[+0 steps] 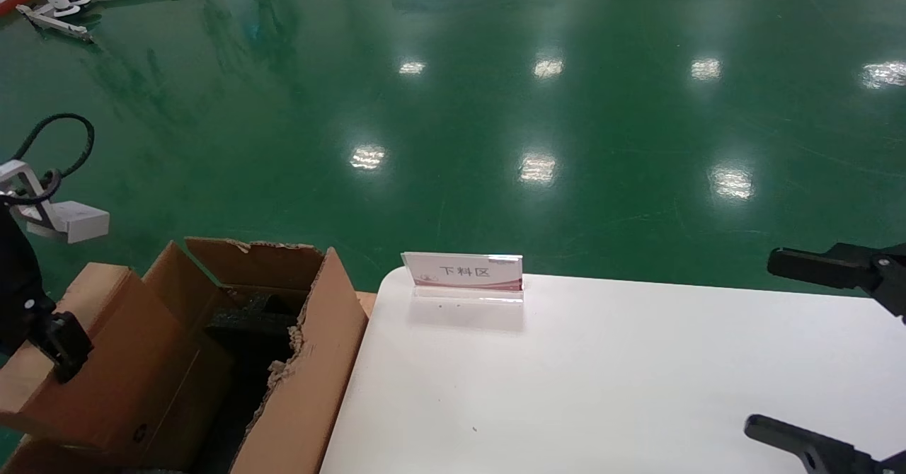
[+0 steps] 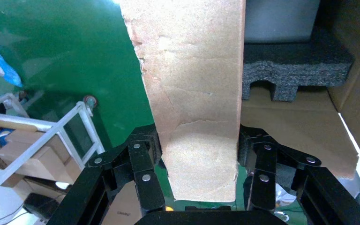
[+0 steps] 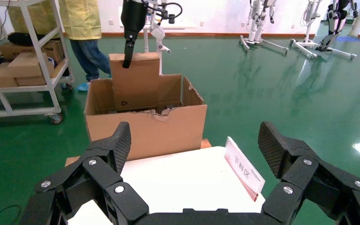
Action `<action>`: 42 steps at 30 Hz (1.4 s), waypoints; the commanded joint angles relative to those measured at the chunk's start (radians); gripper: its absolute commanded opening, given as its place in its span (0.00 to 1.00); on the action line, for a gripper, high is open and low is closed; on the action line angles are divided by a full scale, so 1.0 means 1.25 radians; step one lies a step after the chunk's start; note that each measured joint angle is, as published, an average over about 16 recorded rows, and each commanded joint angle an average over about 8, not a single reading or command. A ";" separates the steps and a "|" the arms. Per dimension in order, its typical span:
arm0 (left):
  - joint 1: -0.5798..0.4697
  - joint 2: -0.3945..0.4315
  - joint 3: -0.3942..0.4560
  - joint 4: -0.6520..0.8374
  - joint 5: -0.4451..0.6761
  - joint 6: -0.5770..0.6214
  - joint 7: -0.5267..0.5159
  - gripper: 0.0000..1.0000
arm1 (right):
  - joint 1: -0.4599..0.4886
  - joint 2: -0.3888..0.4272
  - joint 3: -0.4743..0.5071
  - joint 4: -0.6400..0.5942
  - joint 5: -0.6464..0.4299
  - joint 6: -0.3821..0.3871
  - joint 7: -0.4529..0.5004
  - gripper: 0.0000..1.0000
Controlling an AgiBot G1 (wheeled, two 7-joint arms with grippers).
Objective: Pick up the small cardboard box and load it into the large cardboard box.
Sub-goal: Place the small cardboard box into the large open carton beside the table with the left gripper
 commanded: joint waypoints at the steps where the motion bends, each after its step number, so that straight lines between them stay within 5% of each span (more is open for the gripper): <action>1: 0.012 0.002 -0.001 0.003 -0.001 -0.003 -0.002 0.00 | 0.000 0.000 0.000 0.000 0.000 0.000 0.000 1.00; 42: 0.238 0.042 -0.036 0.119 -0.018 -0.022 -0.034 0.00 | 0.000 0.000 0.000 0.000 0.000 0.000 0.000 1.00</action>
